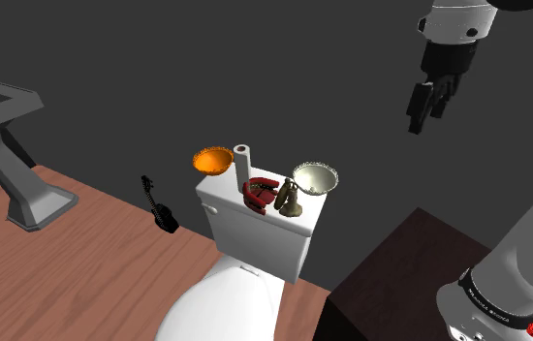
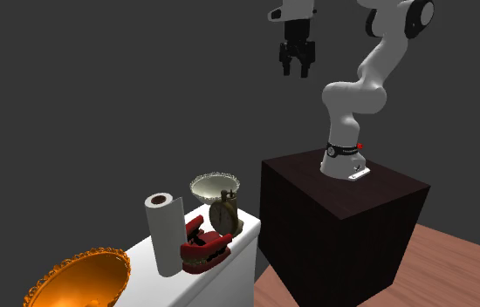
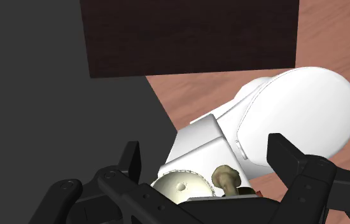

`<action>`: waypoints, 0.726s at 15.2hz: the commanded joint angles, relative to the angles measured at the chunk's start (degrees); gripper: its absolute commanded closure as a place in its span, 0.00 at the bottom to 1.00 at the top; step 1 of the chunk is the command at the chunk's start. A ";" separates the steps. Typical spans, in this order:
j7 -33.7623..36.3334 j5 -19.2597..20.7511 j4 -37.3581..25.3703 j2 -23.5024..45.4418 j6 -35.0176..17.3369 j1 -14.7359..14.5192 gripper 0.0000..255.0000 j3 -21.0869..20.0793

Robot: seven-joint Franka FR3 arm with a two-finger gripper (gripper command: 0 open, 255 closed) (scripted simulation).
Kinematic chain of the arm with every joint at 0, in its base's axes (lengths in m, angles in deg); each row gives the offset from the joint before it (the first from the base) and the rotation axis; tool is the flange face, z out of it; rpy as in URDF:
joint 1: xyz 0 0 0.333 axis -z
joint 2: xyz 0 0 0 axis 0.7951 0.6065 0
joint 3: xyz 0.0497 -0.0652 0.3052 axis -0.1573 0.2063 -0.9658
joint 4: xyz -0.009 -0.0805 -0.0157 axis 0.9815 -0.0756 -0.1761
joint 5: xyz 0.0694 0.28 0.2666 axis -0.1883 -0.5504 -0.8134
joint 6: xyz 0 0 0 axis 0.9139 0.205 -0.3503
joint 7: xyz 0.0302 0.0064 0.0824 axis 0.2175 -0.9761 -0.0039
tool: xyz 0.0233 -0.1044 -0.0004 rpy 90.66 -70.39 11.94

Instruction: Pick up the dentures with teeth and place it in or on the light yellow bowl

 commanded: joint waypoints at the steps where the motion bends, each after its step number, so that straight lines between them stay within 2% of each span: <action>1: 0.00 0.00 0.00 0.00 0.00 0.00 0.00 0.00; 11: 3.91 -2.59 0.45 17.13 -17.41 -1.94 0.00 -3.53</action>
